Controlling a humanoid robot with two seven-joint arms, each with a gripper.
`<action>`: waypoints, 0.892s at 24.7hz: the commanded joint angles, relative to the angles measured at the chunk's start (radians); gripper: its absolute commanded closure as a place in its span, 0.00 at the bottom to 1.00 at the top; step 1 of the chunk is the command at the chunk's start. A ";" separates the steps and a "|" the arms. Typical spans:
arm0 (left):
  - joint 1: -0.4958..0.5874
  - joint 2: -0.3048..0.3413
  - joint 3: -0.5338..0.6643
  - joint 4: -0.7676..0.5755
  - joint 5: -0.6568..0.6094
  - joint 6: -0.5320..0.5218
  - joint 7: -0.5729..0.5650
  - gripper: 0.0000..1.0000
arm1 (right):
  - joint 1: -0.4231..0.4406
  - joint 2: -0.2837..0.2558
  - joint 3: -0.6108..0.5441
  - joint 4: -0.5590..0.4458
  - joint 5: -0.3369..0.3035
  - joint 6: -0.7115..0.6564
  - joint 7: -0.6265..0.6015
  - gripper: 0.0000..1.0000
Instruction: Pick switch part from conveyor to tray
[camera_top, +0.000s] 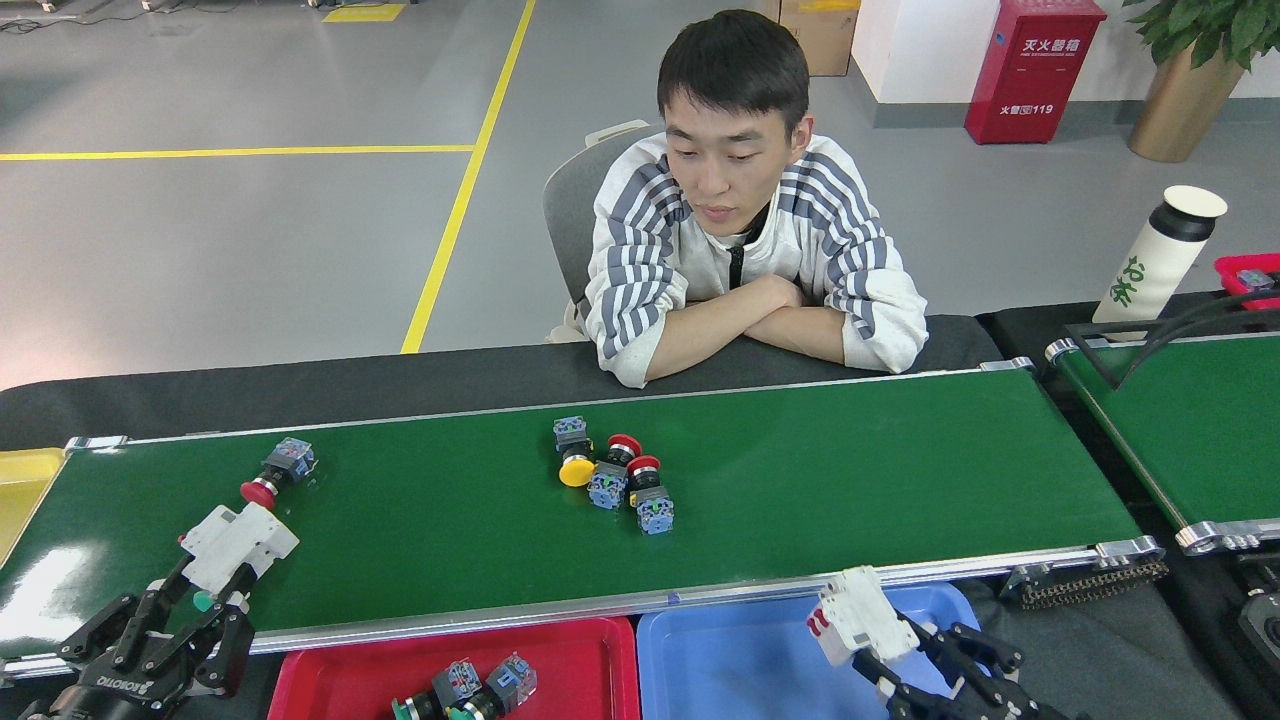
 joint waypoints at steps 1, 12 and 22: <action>-0.005 -0.005 -0.003 -0.016 0.008 -0.101 0.005 0.95 | 0.018 -0.001 -0.047 -0.012 -0.004 -0.017 -0.004 0.00; -0.019 -0.011 -0.217 -0.016 0.001 -0.113 0.007 0.94 | 0.012 0.178 -0.229 -0.016 0.022 0.264 0.024 0.01; -0.130 -0.067 -0.729 -0.016 -0.254 -0.113 -0.013 0.87 | 0.009 0.175 -0.235 -0.022 0.071 0.503 0.001 0.01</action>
